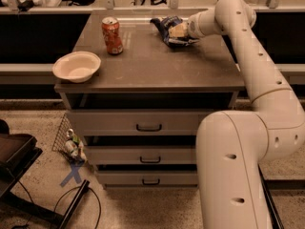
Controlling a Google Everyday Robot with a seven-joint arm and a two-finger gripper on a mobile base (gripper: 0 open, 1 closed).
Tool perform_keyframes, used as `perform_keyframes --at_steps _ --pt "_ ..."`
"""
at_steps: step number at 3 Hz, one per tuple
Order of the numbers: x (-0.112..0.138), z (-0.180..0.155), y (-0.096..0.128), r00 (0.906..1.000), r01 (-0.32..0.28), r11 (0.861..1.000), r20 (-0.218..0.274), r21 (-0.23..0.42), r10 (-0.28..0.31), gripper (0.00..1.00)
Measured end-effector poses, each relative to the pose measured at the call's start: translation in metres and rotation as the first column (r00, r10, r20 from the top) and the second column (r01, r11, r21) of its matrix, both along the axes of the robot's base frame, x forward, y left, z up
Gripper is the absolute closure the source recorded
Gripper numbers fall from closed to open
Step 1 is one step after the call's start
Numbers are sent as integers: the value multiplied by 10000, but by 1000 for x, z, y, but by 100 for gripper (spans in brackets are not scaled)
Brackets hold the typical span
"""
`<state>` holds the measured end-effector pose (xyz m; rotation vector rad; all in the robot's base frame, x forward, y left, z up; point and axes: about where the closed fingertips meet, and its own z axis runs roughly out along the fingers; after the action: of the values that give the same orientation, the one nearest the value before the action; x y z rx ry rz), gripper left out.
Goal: Move blue chip bag near paper bowl
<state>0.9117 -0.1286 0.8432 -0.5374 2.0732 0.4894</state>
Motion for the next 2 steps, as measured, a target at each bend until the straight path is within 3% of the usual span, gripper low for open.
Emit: perform_keyframes --at_steps 2 --pt "0 0 0 10000 -1 10000 0 -4 1 100"
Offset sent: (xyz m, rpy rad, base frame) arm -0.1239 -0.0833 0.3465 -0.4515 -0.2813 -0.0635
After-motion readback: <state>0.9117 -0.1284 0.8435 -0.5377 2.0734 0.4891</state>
